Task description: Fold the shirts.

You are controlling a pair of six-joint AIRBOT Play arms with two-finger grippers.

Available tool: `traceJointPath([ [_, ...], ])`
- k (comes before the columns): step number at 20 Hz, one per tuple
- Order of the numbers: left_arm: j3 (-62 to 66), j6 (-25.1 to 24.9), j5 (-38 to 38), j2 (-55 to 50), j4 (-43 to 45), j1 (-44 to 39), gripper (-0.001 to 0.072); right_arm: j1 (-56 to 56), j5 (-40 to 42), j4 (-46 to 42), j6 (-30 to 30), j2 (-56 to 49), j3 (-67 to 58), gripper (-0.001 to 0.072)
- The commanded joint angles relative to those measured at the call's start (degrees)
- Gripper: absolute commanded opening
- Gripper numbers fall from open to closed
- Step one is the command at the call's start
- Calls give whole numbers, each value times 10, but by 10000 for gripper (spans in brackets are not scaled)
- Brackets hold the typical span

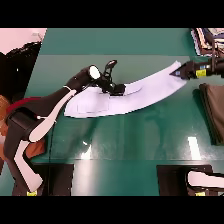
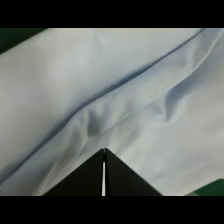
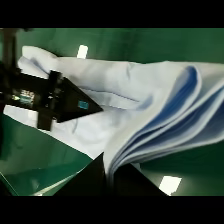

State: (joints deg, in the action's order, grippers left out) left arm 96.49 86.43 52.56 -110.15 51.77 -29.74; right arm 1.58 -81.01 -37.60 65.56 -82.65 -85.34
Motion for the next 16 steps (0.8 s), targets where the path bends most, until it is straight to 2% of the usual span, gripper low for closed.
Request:
traceJointPath([
  [1, 8, 8, -4, -17, -3, -16, 26, -65, 5, 9, 24, 14, -71, 11],
  [8, 8, 5, -2, -15, -5, -15, 26, -171, 49, 1, 25, 14, -134, 11],
  [11, 19, 5, 26, 5, 10, 9, 25, -202, 63, 1, 23, 3, -134, 12],
  [14, 37, 5, 79, 57, 88, 59, 25, -238, 68, 2, 19, -22, -134, 11],
  [16, 46, 5, 117, 103, 162, 108, 25, -279, 94, 11, -5, -43, -134, 12],
])
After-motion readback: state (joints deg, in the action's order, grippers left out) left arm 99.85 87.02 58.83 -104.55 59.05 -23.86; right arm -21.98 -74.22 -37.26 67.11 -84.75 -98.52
